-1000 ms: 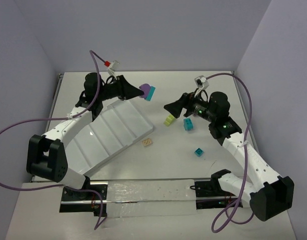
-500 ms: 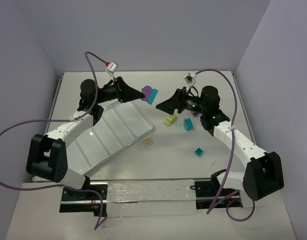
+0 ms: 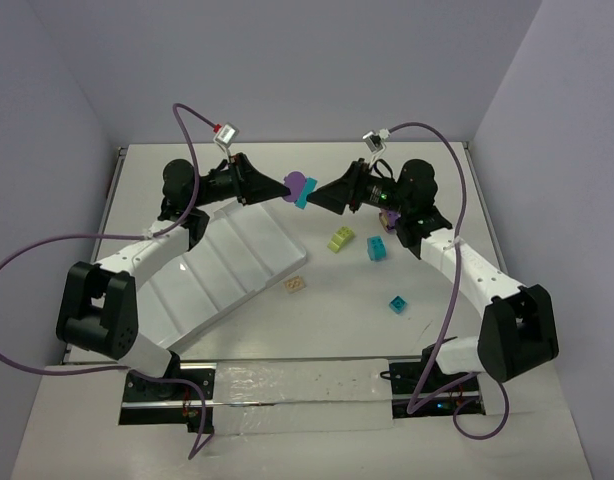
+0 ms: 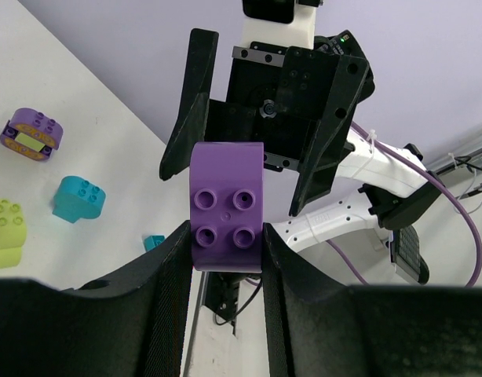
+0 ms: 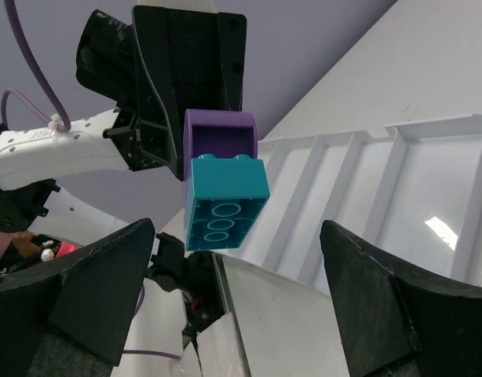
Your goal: Sort the legos into containers by color
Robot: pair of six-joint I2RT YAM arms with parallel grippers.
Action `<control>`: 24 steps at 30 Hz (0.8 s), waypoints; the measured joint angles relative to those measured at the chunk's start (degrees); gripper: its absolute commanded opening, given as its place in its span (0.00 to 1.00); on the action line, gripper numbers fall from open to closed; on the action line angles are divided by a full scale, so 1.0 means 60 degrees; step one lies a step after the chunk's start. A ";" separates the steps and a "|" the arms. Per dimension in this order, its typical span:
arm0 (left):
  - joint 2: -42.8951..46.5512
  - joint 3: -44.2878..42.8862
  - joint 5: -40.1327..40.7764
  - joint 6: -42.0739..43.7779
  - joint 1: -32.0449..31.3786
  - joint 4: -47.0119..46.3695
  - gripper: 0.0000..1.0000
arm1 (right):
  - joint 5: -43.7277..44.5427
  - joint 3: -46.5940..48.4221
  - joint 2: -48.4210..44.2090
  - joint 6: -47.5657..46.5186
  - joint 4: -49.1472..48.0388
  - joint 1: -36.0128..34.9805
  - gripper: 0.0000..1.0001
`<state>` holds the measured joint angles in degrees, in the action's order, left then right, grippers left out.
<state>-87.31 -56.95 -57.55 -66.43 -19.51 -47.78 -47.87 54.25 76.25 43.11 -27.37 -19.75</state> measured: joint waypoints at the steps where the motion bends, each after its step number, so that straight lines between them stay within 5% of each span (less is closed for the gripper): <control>1: -0.0018 0.0000 -0.0002 -0.0026 0.0000 -0.0009 0.00 | -0.0015 0.0034 0.0047 0.0046 -0.0027 0.0000 0.90; 12: -0.0111 0.0000 -0.0042 -0.0144 0.0000 -0.0283 0.00 | -0.0300 0.0299 0.0693 0.0739 -0.0867 -0.0047 0.54; 19: -0.0150 0.0004 -0.0078 -0.0145 0.0000 -0.0357 0.00 | -0.0437 0.0344 0.0743 0.0913 -0.1086 -0.0106 0.50; 24: -0.0153 0.0004 -0.0210 -0.0016 0.0002 -0.0363 0.00 | -0.0468 0.0344 0.0743 0.1003 -0.1071 -0.0103 0.07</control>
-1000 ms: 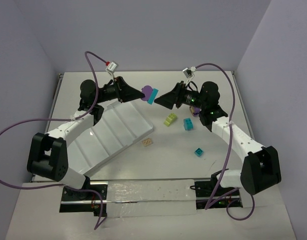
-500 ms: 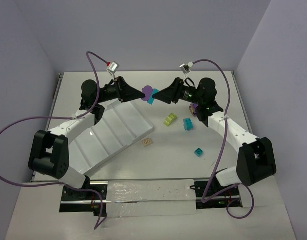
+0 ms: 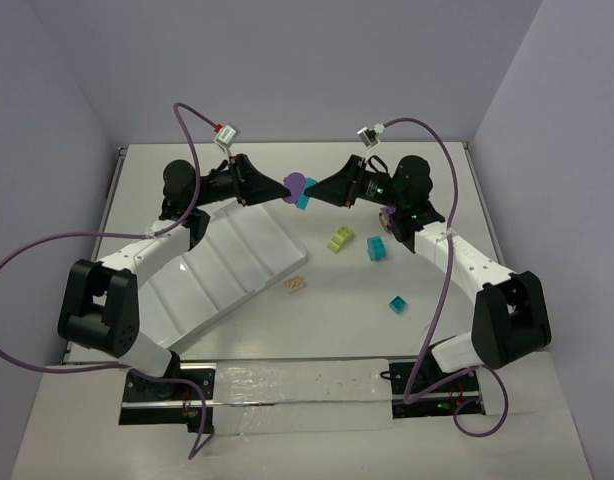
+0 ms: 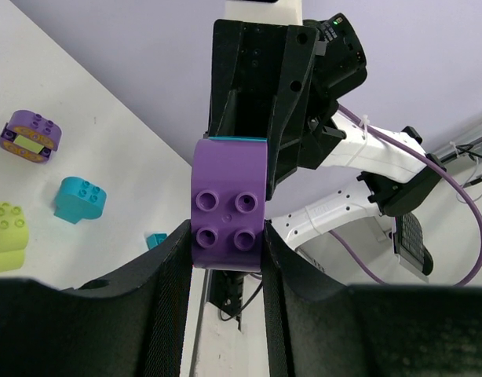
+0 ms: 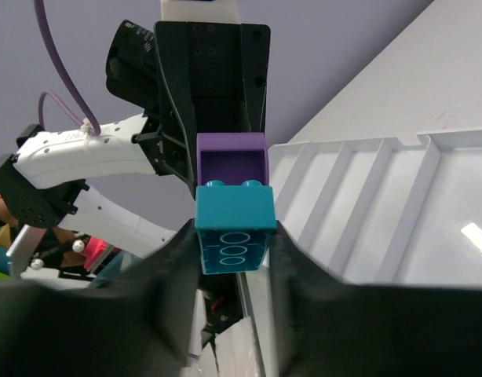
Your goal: Sort the legos into containers by color
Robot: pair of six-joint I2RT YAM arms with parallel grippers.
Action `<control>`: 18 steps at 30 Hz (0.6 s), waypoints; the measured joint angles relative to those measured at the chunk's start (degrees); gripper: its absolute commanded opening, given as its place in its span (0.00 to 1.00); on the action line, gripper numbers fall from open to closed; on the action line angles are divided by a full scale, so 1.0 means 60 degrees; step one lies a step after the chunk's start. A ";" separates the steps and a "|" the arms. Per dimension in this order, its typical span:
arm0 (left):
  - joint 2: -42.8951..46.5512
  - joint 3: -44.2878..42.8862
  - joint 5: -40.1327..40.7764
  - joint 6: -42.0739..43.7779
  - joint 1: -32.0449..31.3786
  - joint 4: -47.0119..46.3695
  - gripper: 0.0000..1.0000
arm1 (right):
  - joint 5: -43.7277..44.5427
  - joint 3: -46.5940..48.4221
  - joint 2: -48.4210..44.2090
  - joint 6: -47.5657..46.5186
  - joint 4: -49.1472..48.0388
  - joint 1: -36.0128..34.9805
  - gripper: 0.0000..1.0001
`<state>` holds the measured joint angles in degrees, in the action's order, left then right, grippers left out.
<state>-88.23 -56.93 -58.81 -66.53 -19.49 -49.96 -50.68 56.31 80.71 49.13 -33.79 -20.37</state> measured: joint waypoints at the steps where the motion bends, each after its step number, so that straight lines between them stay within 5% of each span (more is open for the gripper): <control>1: 0.0000 0.0000 -0.0025 0.0057 0.0001 0.0011 0.00 | -0.0001 0.0000 0.0000 0.0036 0.0005 0.0001 0.01; 7: 0.0120 0.0000 0.0055 0.0839 0.0023 0.0875 0.00 | 0.0182 0.0000 -0.0007 -0.0267 0.0570 -0.0002 0.00; 14: 0.1265 0.0002 0.0936 0.2707 0.0665 0.3973 0.00 | 0.1084 0.0000 -0.0217 -0.1703 0.2447 -0.0006 0.00; 18: 0.2172 -0.0136 0.2507 0.3917 0.0988 0.6234 0.00 | 0.1668 0.0005 -0.0300 -0.2228 0.3346 -0.0013 0.00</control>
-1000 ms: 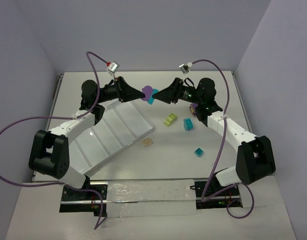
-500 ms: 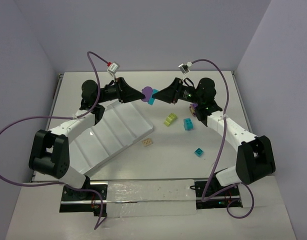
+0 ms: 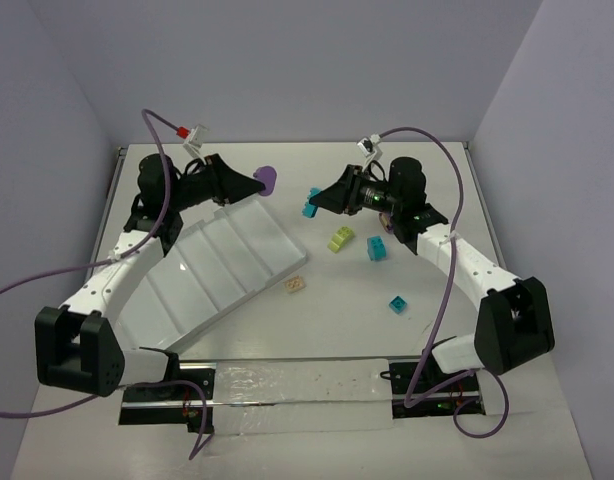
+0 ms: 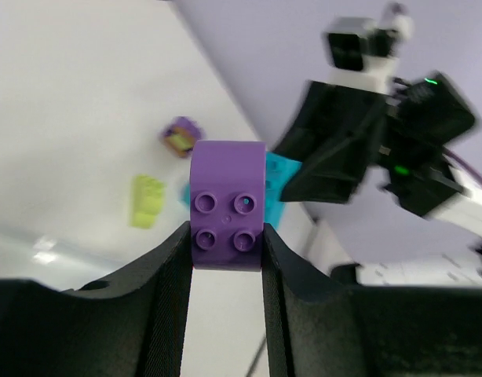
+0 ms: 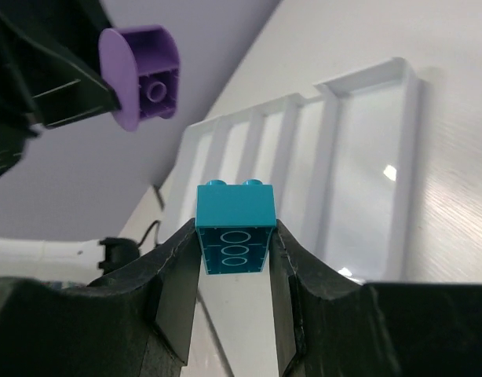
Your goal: Sort the legos into containers by color
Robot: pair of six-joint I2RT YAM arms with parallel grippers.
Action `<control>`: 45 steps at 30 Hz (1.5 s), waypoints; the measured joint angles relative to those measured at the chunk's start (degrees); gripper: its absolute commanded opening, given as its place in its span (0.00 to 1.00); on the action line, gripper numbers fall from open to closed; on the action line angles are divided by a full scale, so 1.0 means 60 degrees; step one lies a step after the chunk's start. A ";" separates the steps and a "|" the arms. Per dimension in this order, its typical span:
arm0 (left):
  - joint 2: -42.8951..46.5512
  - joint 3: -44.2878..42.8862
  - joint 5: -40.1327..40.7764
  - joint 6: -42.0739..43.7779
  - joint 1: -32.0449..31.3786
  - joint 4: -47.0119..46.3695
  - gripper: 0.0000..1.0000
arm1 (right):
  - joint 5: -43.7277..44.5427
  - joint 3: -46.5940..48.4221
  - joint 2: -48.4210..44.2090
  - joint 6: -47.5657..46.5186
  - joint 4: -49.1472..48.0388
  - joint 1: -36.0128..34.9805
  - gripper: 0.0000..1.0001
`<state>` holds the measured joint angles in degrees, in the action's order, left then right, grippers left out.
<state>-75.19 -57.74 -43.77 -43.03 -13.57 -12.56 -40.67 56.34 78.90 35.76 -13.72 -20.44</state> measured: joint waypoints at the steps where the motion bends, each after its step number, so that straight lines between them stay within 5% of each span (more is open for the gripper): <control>1: 0.0137 -0.0067 0.0489 0.0275 0.0012 0.0591 0.00 | 0.0236 0.0006 -0.0002 -0.0115 0.0254 -0.0008 0.00; 9: 0.0303 0.0027 0.6002 0.0515 -0.0090 0.4122 0.00 | 0.2532 0.0297 0.0033 -0.0678 0.2086 -0.0213 0.00; 15: 0.0096 0.0402 0.9080 -0.0352 -0.0366 0.5166 0.00 | 0.4150 0.1968 0.0924 -0.1238 0.3378 -0.1318 0.00; 34: -0.2143 0.0633 1.1601 -0.2339 -0.1345 0.5643 0.02 | 0.5126 0.4807 0.4597 -0.1618 0.4760 -0.2655 0.07; 35: -0.2194 0.0632 1.1596 -0.2349 -0.1350 0.5640 0.13 | 0.5125 0.4807 0.4599 -0.1616 0.4778 -0.2670 0.07; 36: -0.2238 0.0632 1.1576 -0.2346 -0.1350 0.5630 0.42 | 0.5120 0.4807 0.4599 -0.1616 0.4775 -0.2686 0.08; 40: -0.2310 0.0632 1.1365 -0.2275 -0.1354 0.5511 0.94 | 0.5089 0.4808 0.4630 -0.1613 0.4776 -0.2701 0.14; 45: -0.2284 0.0624 1.1192 -0.2014 -0.1410 0.5340 0.99 | 0.5048 0.4994 0.4945 -0.1613 0.4802 -0.2739 0.40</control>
<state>-88.90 -54.00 23.38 -55.11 -22.03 19.48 -10.38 86.31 108.58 26.09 15.10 -36.88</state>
